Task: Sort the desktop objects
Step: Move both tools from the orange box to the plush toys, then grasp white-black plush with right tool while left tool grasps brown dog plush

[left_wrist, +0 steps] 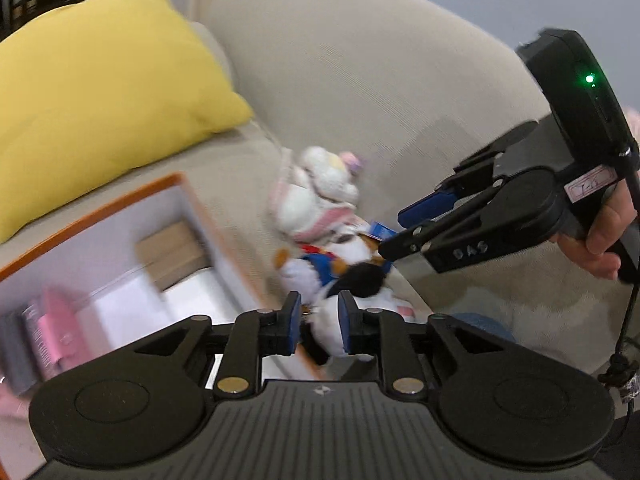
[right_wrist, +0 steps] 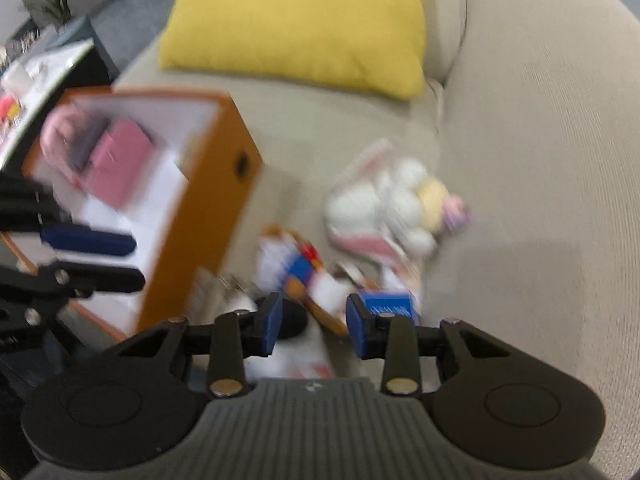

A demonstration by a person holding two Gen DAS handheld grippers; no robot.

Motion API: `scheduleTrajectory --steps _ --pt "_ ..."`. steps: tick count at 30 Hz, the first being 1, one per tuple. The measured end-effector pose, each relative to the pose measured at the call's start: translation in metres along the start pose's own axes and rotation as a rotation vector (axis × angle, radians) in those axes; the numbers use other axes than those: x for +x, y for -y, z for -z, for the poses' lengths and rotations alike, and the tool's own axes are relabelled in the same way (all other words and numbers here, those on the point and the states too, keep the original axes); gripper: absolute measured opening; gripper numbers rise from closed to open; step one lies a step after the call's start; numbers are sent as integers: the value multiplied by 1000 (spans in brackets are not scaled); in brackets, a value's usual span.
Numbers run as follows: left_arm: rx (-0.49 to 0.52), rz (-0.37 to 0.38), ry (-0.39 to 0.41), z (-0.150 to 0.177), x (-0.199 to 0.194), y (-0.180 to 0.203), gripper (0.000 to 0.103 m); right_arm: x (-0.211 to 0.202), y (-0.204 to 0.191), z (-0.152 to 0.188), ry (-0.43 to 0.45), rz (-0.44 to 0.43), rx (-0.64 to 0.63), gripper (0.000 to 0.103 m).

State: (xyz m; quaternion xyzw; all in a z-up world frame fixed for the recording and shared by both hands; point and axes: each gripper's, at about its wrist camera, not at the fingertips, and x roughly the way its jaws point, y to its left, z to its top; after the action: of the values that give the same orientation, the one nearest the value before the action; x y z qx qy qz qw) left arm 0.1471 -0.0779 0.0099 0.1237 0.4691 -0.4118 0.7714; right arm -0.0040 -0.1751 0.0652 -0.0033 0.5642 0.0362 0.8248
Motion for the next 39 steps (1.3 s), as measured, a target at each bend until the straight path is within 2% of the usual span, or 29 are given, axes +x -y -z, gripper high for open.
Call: scheduleTrajectory --steps 4,9,11,14,16,20,22,25,28,31,34,37,39 --pt "101 -8 -71 -10 34 24 24 13 16 15 -54 -9 -40 37" --pt "180 -34 -162 -13 63 41 26 27 21 30 -101 -157 -40 38" --pt "189 -51 -183 -12 69 43 25 34 17 32 -110 -212 -60 41" --pt "200 -63 -217 -10 78 42 25 43 9 31 -123 -229 -108 49" --pt "208 -90 -229 -8 81 40 25 46 2 30 -107 -208 -152 58" --pt "218 -89 -227 -7 76 36 25 59 -6 32 -115 -217 -188 62" --pt "226 -89 -217 -8 71 36 25 67 -11 32 -115 -211 -211 69" --pt "216 -97 -208 -9 66 32 25 78 -12 31 -130 -252 -171 67" --pt "211 -105 -195 -9 61 30 25 75 -16 32 -135 -234 -167 61" --pt "230 -109 -181 -14 59 30 25 68 -13 36 -136 -209 -157 59" --pt "271 -121 -174 -21 59 32 25 57 -11 42 -157 -137 -196 59" --pt "323 -128 -177 -29 64 36 26 41 -5 47 -177 -108 -208 58" --pt "370 -128 -181 -34 71 42 31 32 1 51 -190 -63 -219 58"
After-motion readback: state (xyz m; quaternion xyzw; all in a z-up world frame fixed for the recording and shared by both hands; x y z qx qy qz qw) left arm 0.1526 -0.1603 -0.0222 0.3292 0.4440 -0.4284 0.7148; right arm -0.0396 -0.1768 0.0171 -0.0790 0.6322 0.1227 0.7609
